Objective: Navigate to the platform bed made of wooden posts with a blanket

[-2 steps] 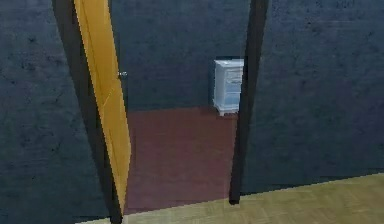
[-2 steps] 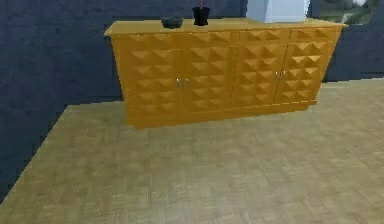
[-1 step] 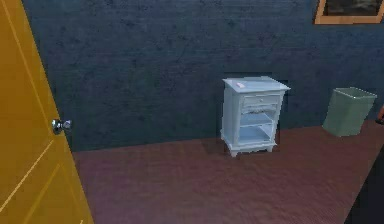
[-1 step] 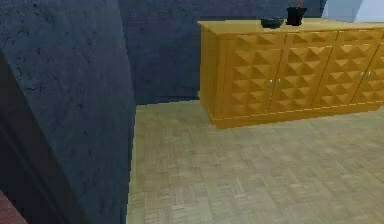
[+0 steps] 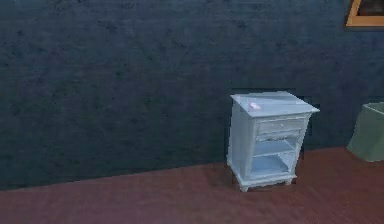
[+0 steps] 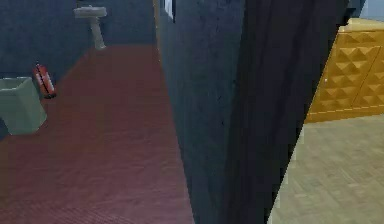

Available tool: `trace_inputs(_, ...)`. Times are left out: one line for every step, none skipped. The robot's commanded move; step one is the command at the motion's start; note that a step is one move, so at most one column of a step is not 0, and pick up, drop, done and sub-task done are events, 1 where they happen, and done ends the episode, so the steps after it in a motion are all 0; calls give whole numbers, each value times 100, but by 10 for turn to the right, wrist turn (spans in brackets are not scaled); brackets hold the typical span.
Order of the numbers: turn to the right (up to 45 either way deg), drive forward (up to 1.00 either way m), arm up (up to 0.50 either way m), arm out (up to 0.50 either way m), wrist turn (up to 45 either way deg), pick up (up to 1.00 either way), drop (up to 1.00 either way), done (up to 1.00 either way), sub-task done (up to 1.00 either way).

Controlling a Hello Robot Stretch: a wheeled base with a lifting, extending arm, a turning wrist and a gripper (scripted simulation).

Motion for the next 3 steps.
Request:
trace_inputs(300, 0, 0, 0, 0, 0, 0, 0, 0)
trace_inputs(0, 20, 0, 0, 0, 0, 0, 0, 0)
trace_inputs(450, 0, 0, 0, 0, 0, 0, 0, 0)
